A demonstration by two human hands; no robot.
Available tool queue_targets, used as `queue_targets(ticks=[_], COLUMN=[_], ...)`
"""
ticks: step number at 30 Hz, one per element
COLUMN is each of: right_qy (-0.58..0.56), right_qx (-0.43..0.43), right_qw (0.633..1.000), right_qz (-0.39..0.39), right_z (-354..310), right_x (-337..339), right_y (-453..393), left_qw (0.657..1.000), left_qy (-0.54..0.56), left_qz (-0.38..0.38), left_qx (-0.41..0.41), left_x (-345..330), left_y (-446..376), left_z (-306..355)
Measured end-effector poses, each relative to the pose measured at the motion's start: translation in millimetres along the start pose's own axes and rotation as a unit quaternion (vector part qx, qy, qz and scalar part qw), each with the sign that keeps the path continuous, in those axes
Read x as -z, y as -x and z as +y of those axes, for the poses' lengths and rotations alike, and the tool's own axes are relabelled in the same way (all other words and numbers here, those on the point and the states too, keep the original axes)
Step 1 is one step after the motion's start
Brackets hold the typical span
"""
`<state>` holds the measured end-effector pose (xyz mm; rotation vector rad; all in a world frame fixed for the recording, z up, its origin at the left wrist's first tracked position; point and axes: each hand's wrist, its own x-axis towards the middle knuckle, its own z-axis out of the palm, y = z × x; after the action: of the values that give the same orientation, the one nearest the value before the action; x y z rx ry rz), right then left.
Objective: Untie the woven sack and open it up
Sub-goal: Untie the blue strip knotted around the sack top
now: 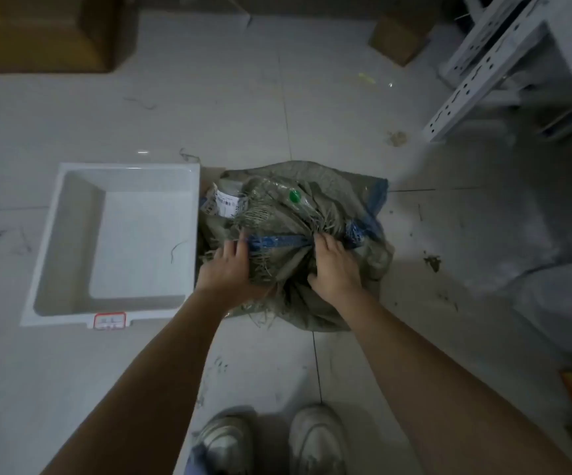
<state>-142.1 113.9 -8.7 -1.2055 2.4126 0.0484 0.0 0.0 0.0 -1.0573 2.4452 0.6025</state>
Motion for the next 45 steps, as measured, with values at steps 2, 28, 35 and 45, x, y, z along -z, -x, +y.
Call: queue_targets(ticks=[2,28,35,45], right_qy=[0.001,-0.506,-0.562,-0.584], right_qx=[0.016,-0.120,-0.086,-0.011], right_qw=[1.000,0.853,0.819,0.807], right_qz=[-0.003,0.043,0.075,0.085], right_z=[2.5,1.0,-11.4,-27.4], right_x=[-3.0,115.9,155.9,178.6], right_y=[-9.8,58.5,87.9,115.3], left_qw=[1.000,0.832,0.940,0.894], left_qy=[-0.013,0.538,0.327,0.382], left_qz=[0.009,0.130,-0.077,0.058], left_qx=[-0.002,0.039,-0.063,-0.227], left_x=[-4.4,84.8,119.1,128.4], left_y=[-12.3,55.9,104.4,126.9], left_z=[5.1,33.2,63.2,82.4])
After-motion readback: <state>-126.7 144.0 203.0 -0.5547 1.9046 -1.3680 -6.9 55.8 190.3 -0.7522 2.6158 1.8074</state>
